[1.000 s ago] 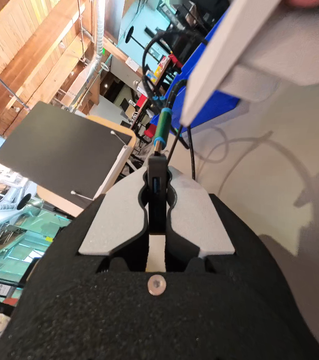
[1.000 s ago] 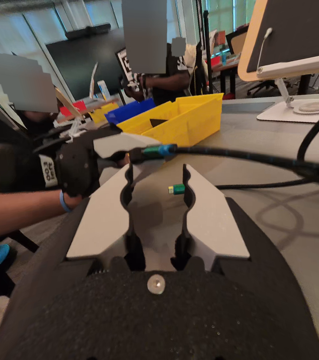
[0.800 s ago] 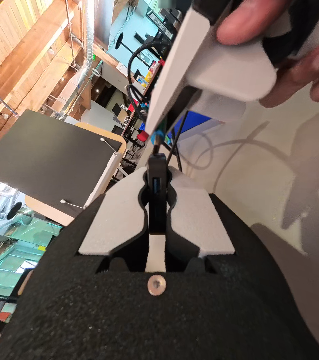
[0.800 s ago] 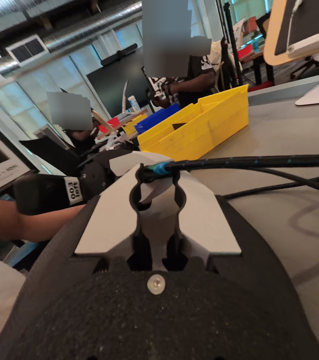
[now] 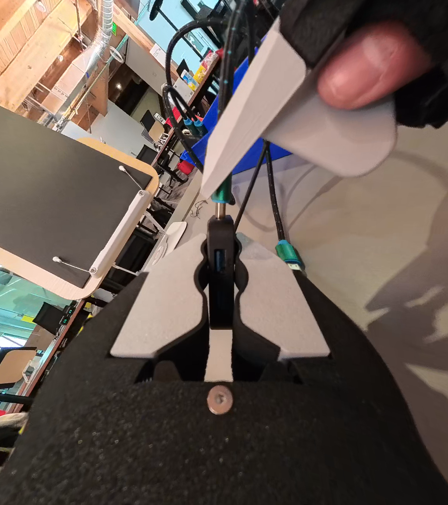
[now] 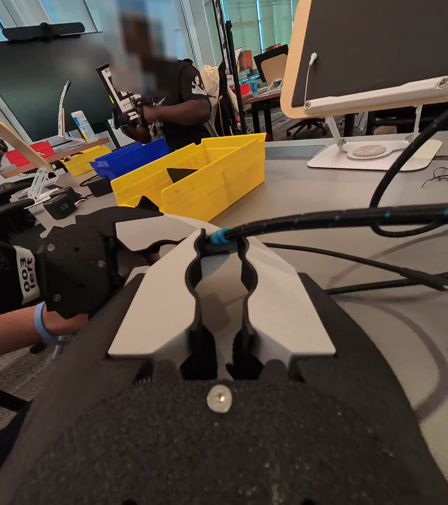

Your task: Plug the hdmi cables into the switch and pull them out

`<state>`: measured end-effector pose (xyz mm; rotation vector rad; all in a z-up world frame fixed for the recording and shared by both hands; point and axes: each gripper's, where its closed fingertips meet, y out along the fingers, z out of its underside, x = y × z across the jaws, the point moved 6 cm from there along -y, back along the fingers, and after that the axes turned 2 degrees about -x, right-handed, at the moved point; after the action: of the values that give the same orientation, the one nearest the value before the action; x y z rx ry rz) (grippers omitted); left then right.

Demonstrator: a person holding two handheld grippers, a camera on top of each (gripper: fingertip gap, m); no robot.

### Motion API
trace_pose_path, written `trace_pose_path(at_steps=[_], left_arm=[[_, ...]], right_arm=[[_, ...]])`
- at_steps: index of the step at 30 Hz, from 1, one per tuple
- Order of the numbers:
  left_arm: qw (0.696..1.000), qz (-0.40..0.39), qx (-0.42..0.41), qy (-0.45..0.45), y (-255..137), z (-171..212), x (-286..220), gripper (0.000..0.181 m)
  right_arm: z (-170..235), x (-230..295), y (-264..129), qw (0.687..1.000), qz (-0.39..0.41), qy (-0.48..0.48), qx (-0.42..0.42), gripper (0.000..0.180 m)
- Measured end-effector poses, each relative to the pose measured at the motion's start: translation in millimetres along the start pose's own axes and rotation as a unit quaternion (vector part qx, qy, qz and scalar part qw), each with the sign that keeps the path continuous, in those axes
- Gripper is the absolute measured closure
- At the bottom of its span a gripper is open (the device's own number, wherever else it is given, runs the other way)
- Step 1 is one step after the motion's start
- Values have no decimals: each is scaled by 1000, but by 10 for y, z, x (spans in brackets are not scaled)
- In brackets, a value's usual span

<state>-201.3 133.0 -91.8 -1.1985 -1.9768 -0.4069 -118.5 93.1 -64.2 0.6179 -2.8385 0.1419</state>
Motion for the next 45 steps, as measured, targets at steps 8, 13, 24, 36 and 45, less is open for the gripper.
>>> trace_pose_path(at_steps=[8, 13, 24, 36, 45], left_arm=[[999, -16, 19, 20, 25, 34, 5, 167], [995, -34, 26, 87, 44, 63, -23, 167], [995, -31, 22, 91, 32, 17, -31, 167], [999, 7, -26, -42, -9, 5, 72, 167], [999, 20, -20, -32, 3, 15, 20, 167]], right_arm=[[59, -38, 16, 995, -8, 96, 15, 158], [93, -64, 34, 991, -4, 127, 40, 159], [66, -92, 42, 980, -38, 187, 61, 161], [-128, -64, -42, 989, -139, 49, 6, 150], [-56, -80, -3, 990, -129, 40, 47, 159]])
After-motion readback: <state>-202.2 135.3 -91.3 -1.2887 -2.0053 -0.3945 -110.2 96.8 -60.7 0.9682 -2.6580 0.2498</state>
